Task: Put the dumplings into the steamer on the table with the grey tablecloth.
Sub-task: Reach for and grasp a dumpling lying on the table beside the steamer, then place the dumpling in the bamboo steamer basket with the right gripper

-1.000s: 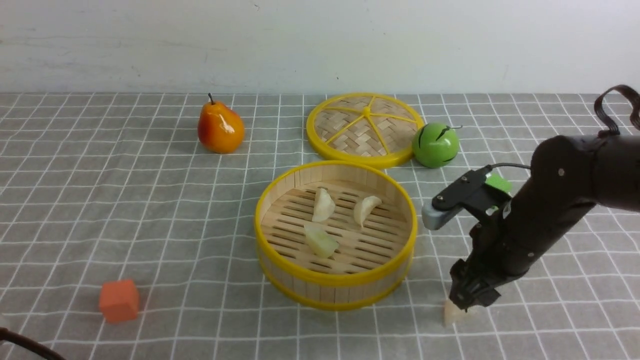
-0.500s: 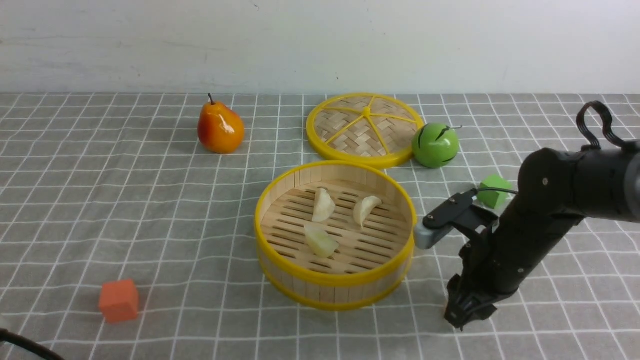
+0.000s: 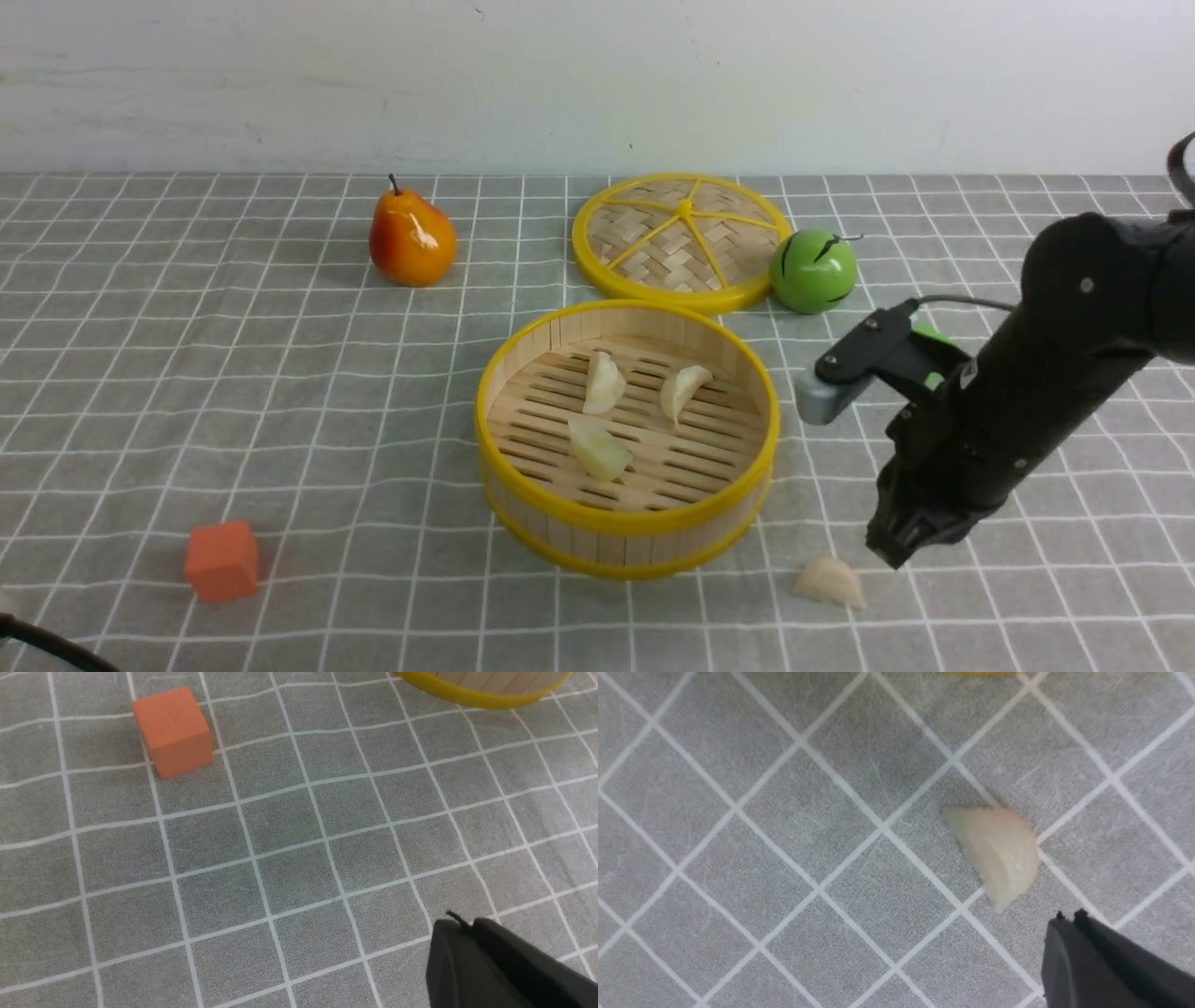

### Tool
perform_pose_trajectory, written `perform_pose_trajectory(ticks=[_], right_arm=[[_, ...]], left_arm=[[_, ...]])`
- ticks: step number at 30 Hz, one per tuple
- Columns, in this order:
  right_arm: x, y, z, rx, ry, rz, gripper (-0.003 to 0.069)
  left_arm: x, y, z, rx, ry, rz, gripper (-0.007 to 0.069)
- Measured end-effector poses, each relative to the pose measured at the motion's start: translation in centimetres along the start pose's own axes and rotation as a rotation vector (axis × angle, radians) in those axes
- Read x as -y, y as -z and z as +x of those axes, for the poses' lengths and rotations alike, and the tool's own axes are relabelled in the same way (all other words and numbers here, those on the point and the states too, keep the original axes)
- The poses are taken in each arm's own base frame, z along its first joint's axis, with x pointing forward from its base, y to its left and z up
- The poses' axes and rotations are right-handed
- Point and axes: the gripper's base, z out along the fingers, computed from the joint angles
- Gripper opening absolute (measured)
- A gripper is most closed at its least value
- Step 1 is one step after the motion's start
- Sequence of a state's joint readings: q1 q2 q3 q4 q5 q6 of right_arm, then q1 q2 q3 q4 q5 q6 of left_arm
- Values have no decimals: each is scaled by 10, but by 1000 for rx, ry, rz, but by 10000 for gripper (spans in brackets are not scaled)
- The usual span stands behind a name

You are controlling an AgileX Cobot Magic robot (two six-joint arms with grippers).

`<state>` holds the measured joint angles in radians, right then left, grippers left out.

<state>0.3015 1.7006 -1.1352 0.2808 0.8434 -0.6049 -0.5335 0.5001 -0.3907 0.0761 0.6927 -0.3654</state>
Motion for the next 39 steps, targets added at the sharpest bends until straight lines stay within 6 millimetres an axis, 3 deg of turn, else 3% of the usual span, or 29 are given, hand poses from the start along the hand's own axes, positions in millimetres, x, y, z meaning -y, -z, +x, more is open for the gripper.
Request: perform_pose_trajectory(ticks=[5, 8, 10, 13, 16, 19, 21, 26, 31, 35, 39], right_arm=[[0, -7, -2, 8, -24, -23, 35], [3, -19, -3, -1, -37, -30, 147], [7, -35, -4, -7, -32, -25, 283], [10, -50, -3, -15, -18, -36, 370], [10, -59, -3, -29, -31, -67, 363], [9, -59, -3, -23, -40, -76, 292], [8, -59, -3, -31, -43, -88, 191], [7, -49, -2, -68, 4, -87, 176], [3, -2, -17, -34, 36, -68, 176], [-4, 42, -49, 173, -7, -97, 172], [-12, 50, -76, 353, -34, -166, 172]], left_arm=[[0, 0, 0, 0, 0, 0, 37], [0, 0, 0, 0, 0, 0, 39], [0, 0, 0, 0, -1, -1, 39], [0, 0, 0, 0, -1, -1, 44], [0, 0, 0, 1, -2, -2, 48], [0, 0, 0, 1, -2, -2, 50], [0, 0, 0, 1, -2, -2, 52], [0, 0, 0, 1, -3, -2, 58], [-1, 0, -1, 12, -13, -7, 62], [-1, 0, -4, 38, -31, -12, 67], [-1, 0, -4, 41, -38, -17, 70]])
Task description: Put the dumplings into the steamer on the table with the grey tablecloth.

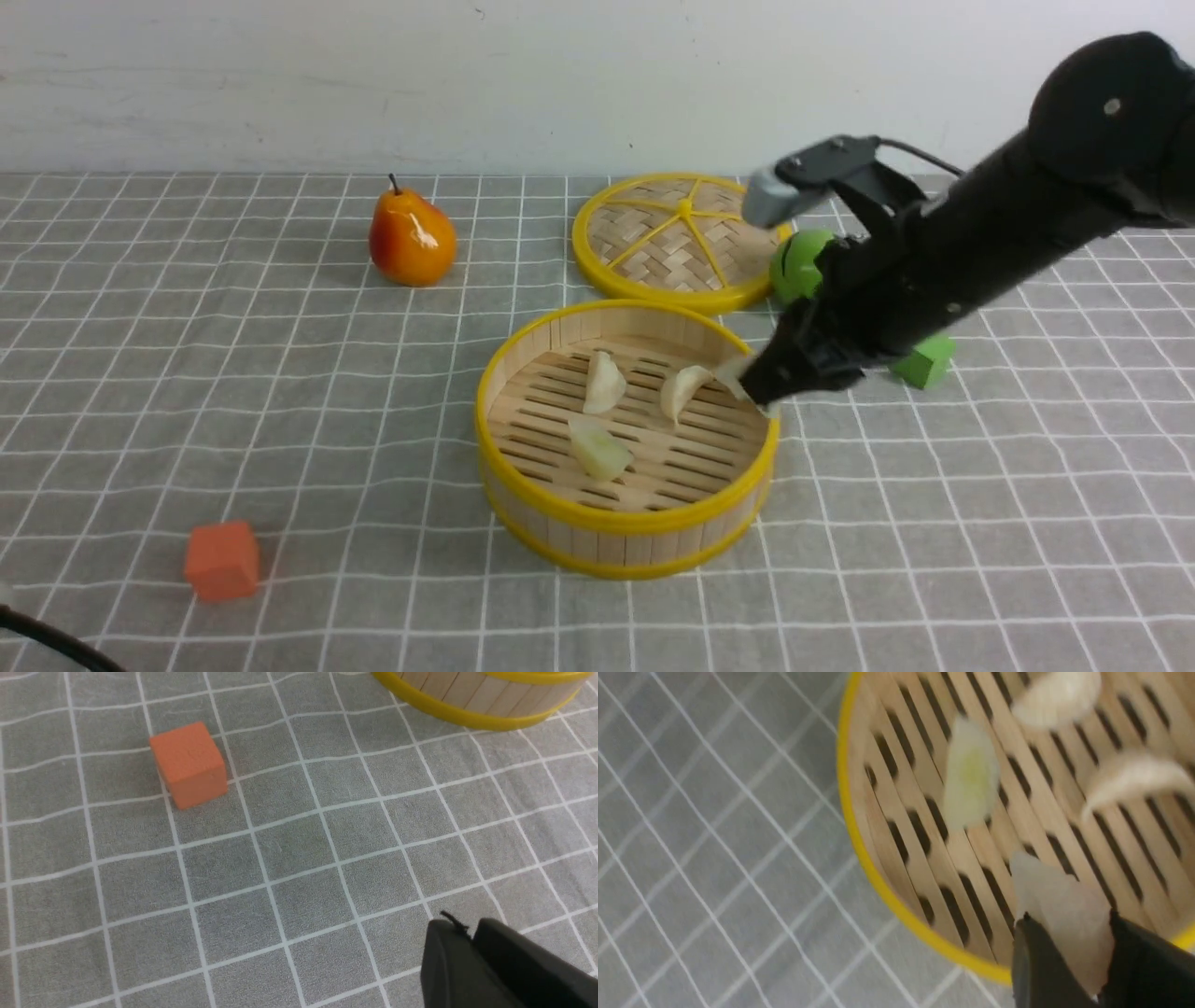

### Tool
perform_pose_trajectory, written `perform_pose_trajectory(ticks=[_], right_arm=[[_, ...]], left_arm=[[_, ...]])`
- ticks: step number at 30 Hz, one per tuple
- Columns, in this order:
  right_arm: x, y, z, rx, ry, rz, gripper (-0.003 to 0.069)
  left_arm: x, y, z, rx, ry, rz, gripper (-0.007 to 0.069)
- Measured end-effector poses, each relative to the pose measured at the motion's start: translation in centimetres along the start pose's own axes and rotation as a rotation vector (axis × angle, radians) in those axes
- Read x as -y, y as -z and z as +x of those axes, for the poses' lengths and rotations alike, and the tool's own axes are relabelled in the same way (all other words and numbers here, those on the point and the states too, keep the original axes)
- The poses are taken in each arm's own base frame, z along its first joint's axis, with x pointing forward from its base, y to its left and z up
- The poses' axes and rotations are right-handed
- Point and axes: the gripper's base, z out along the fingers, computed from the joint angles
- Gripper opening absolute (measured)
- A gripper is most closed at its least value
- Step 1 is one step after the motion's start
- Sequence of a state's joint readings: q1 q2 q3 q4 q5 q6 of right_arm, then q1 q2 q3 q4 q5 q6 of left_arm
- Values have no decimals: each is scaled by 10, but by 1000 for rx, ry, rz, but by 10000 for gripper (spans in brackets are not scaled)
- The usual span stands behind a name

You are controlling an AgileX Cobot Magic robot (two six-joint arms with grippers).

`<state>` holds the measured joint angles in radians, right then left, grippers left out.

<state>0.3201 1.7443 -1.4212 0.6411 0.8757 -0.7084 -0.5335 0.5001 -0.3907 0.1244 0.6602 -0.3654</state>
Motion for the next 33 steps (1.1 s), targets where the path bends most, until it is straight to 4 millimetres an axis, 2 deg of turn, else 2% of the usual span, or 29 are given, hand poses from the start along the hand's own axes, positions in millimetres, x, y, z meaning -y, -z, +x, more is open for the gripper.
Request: perform_pose_trajectory(ticks=[3, 6, 8, 11, 12, 16, 19, 21, 24, 25, 27, 28, 29, 31, 33], right_arm=[[-1, -31, -5, 47, 21, -28, 172], [5, -76, 4, 9, 46, -15, 172], [11, -96, 11, -17, 43, 2, 173], [18, -108, 17, -39, 24, 28, 211], [20, -110, 19, -47, 19, 43, 268], [20, -106, 16, -62, 40, 52, 398], [20, -98, 12, -95, 79, 57, 446], [18, -74, 0, -148, 113, 77, 458], [14, -3, -22, -249, 111, 210, 407], [12, 13, -26, -250, 90, 238, 395], [11, 62, -37, -213, 27, 391, 311], [9, 78, -39, -188, 16, 433, 281], [5, 115, -41, -117, -46, 512, 203], [-6, 160, -35, -32, -102, 570, 90], [-20, 193, -22, 32, -134, 587, 4]], left_arm=[[0, 0, 0, 0, -1, -1, 72], [0, 0, 0, 2, -1, 0, 74], [0, 0, 0, 2, -1, 0, 75], [0, 0, 0, 3, -2, 0, 76], [0, 0, 0, 3, -2, 0, 76], [0, 0, 0, 5, -8, -5, 78], [-1, 0, -1, 6, -10, -6, 81], [-1, 0, -1, 7, -13, -8, 83], [-1, 0, -1, 7, -14, -9, 88], [-1, 0, -1, 7, -14, -9, 88], [-1, 0, -1, 7, -14, -9, 91], [-1, 0, -1, 7, -14, -9, 91], [-1, 0, -1, 7, -14, -9, 91], [-1, 0, -1, 7, -15, -10, 91], [-1, 0, -1, 7, -15, -10, 94]])
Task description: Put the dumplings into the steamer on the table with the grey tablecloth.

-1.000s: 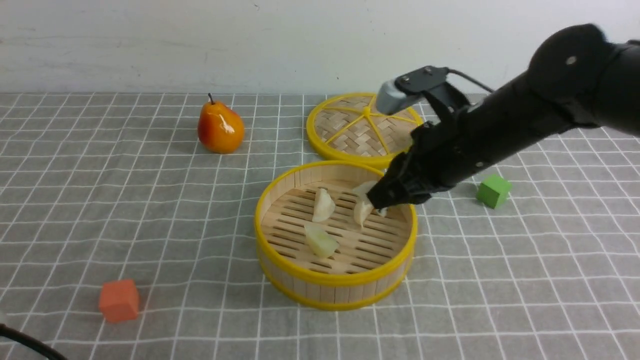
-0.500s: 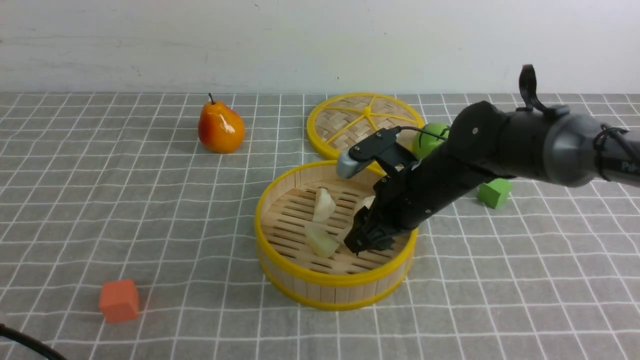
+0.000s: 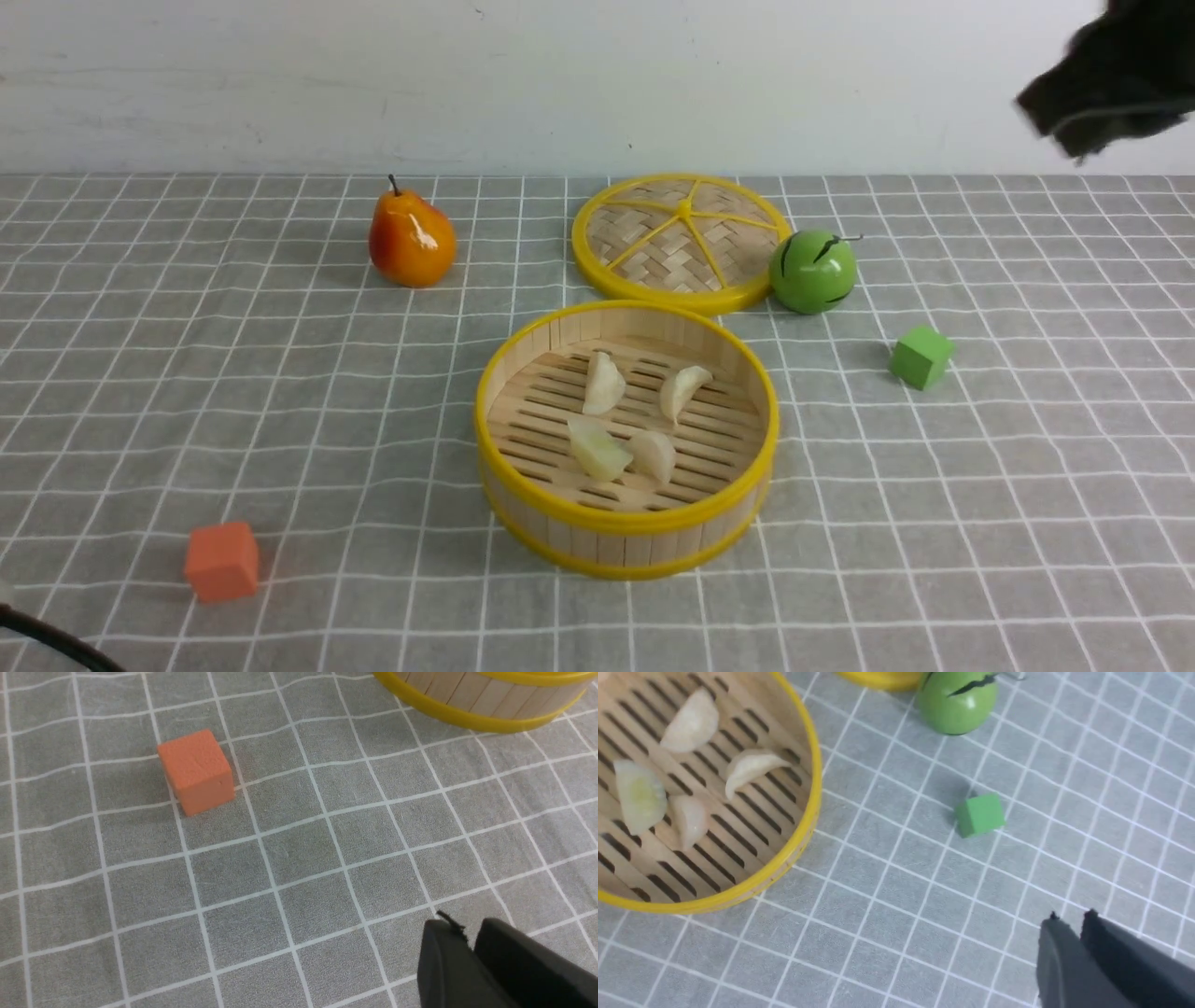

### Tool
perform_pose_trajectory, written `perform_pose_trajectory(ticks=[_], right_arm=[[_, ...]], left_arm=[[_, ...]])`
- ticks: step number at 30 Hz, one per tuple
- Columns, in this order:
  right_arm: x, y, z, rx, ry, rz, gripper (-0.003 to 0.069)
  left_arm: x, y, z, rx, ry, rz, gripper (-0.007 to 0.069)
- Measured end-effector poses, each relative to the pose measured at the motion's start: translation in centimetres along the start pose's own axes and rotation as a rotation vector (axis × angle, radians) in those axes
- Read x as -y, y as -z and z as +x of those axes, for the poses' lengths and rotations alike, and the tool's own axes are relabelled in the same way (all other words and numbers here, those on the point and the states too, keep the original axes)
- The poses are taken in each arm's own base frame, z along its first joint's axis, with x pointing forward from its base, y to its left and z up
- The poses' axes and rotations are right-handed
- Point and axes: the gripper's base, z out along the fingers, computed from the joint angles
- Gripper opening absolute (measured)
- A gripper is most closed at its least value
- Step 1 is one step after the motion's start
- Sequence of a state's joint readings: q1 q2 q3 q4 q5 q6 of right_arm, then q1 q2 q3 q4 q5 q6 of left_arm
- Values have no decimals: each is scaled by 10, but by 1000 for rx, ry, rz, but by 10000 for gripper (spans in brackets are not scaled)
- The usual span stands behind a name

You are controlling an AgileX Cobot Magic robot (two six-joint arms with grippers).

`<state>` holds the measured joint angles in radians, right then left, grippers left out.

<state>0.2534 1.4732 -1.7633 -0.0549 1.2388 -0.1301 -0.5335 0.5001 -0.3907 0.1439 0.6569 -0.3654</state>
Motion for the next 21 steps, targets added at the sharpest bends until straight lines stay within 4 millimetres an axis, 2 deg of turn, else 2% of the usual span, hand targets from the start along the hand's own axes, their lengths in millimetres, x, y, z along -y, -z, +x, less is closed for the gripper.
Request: perform_pose_trajectory(ticks=[2, 5, 6, 10, 11, 12, 15, 16, 17, 19, 21], right_arm=[[-2, 26, 18, 45, -30, -22, -19], [-13, 53, 48, 170, -61, -96, -20], [-16, 58, 55, 200, -67, -110, -20], [-27, 81, 106, 430, -18, -119, -20], [-29, 79, 117, 453, -4, -110, -20], [-30, 84, 132, 527, 6, -89, -20], [-34, 81, 177, 753, -15, -21, -19], [-35, 75, 187, 771, -21, -12, -19], [-35, 77, 195, 826, -28, 4, -19], [-38, 68, 225, 916, -52, 28, -18], [-40, 62, 243, 983, -80, 41, -15]], left_arm=[[0, 0, 0, 0, 0, 0, 96], [0, 0, 0, 0, 0, 0, 97], [0, 0, 0, 0, 0, 0, 97], [0, 0, 0, 0, 0, 0, 100], [0, 0, 0, 0, 0, 0, 101], [0, 0, 0, 0, 0, 0, 101], [0, 0, 0, 0, 0, 0, 105], [0, 0, 0, 0, 0, 0, 106], [0, 0, 0, 0, 0, 0, 108], [0, 0, 0, 0, 0, 0, 110], [0, 0, 0, 0, 0, 0, 111]])
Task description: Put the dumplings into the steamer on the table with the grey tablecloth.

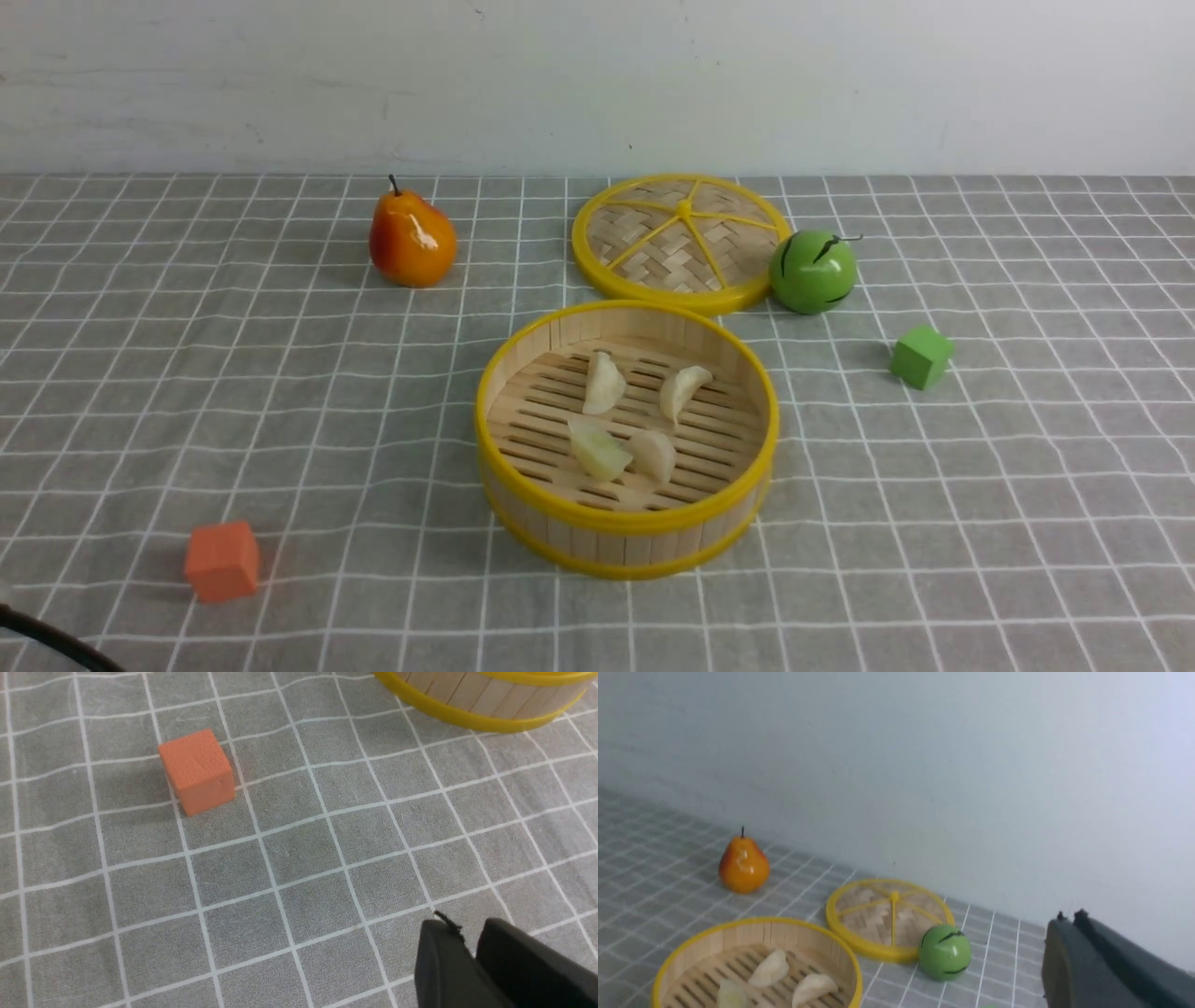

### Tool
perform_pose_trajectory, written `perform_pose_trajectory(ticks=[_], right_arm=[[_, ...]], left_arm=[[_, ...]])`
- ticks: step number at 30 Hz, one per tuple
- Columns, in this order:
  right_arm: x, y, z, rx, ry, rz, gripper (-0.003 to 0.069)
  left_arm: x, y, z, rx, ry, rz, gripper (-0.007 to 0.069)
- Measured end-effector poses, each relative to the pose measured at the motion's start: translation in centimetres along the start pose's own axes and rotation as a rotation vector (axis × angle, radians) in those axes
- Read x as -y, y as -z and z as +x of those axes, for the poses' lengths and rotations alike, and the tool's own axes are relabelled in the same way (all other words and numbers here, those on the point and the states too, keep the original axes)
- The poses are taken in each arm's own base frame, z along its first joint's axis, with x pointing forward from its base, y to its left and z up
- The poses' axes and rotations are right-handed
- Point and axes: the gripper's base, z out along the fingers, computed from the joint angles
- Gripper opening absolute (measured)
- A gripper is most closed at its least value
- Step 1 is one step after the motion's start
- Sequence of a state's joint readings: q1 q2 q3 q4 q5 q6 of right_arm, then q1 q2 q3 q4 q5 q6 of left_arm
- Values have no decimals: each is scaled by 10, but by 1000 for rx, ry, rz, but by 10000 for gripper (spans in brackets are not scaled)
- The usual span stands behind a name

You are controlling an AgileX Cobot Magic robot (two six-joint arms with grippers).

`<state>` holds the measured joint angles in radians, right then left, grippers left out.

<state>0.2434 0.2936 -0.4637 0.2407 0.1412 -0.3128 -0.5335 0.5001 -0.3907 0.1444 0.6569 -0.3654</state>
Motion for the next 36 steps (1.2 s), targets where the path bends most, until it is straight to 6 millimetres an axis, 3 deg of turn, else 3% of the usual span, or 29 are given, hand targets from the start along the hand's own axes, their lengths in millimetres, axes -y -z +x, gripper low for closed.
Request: perform_pose_trajectory(ticks=[4, 8, 16, 27, 36], right_arm=[[1, 29, 25, 196, -21, 53, -13], [0, 37, 53, 246, -26, 75, -11], [0, 28, 124, -8, 166, 164, -5], [-4, 35, 160, -395, -3, 143, -2], [-4, 36, 161, -423, -50, 144, 3]], left_arm=[[0, 0, 0, 0, 0, 0, 111], [0, 0, 0, 1, 1, 1, 111], [0, 0, 1, -8, 0, -3, 112], [-1, 0, 2, -17, 0, -7, 126], [-1, 0, 2, -18, 0, -7, 132]])
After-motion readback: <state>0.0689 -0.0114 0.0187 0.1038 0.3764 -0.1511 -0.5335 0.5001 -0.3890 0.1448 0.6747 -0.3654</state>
